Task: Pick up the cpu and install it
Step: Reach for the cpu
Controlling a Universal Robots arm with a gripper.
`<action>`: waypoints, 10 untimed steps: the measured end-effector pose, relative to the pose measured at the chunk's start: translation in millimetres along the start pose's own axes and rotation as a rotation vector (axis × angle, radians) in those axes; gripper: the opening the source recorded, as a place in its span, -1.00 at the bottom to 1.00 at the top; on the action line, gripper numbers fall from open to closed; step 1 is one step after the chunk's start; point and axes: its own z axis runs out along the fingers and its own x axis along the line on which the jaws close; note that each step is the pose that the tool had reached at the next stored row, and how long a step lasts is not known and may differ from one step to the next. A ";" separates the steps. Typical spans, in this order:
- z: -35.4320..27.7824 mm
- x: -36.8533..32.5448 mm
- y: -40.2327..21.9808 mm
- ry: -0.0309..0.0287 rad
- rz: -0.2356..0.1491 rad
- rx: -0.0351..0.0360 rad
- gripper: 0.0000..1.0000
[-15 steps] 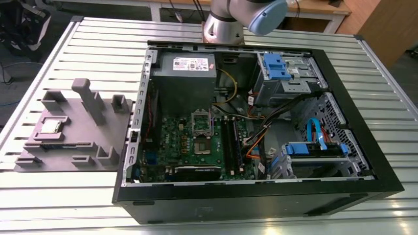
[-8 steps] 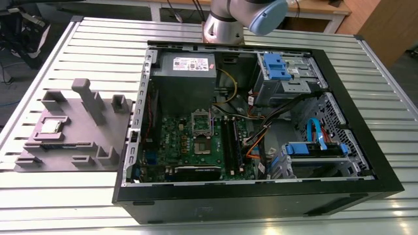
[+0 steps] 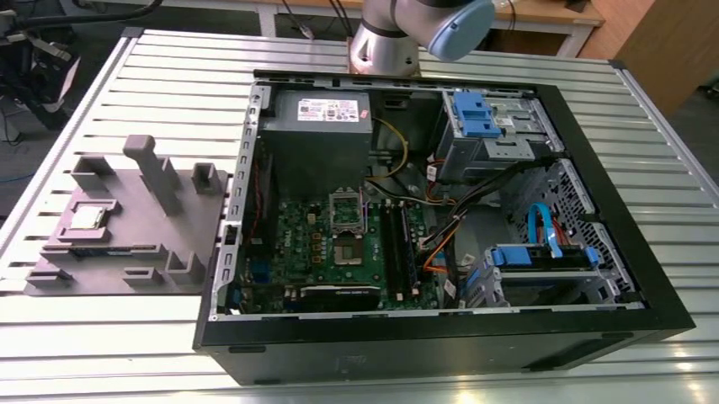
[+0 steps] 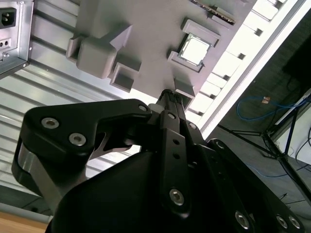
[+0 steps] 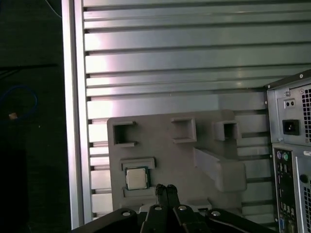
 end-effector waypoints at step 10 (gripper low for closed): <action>15.8 11.9 -6.2 0.0001 0.000 0.0000 -0.78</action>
